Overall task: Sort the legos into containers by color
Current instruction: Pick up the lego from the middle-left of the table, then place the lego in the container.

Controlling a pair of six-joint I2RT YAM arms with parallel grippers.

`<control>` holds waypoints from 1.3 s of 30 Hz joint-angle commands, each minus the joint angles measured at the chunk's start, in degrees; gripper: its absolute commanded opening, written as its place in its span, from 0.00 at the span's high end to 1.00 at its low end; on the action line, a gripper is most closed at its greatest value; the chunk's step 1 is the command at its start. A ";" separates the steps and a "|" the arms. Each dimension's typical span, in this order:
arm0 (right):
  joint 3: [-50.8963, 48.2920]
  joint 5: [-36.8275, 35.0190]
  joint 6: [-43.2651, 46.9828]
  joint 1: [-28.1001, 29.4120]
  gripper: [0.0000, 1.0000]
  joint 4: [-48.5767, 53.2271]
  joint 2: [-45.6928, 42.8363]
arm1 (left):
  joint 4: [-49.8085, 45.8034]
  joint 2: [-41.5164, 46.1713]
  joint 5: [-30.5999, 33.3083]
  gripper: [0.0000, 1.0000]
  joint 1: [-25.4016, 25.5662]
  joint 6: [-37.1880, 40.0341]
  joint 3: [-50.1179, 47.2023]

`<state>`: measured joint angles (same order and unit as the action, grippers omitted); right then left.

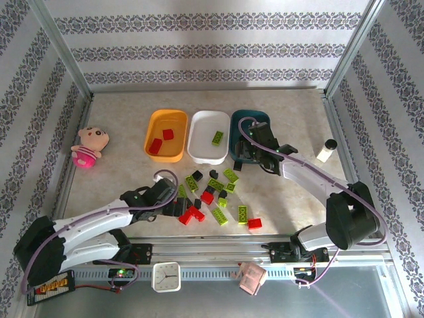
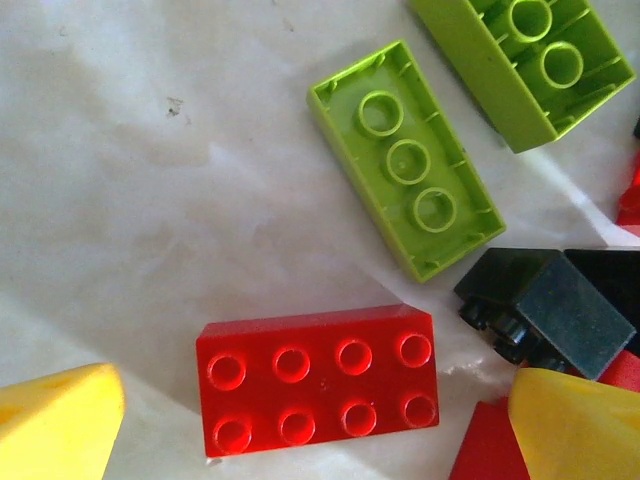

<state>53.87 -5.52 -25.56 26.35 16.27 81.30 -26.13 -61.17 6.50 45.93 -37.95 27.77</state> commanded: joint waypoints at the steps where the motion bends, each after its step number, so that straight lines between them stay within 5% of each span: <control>1: -0.84 0.63 -1.00 -0.68 0.30 -0.91 -1.54 | 0.86 -3.00 3.29 0.02 1.34 1.65 1.21; 14: -1.49 1.65 -1.11 -1.56 0.30 -0.91 -4.22 | 3.19 -11.00 2.99 0.21 3.13 -0.21 1.38; 18: -1.61 1.67 -1.23 -1.67 0.30 -1.13 -4.13 | 3.31 -9.75 2.37 0.34 3.20 -1.02 0.69; 28: -2.84 2.17 -1.92 -2.22 0.30 -1.73 -5.68 | -2.16 -0.62 5.90 0.37 2.66 0.20 5.55; 34: -4.42 2.77 -2.49 -2.44 0.30 -2.37 -7.36 | -0.06 -0.36 2.52 0.37 -9.41 9.16 15.97; 39: -6.24 3.58 -3.03 -2.44 0.30 -2.64 -8.80 | 4.62 -12.78 -1.11 0.38 -18.73 15.93 28.84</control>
<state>48.93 -3.09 -27.29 24.47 14.33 74.41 -24.80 -68.42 7.68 30.13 -28.42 51.79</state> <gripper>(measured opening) 0.697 0.625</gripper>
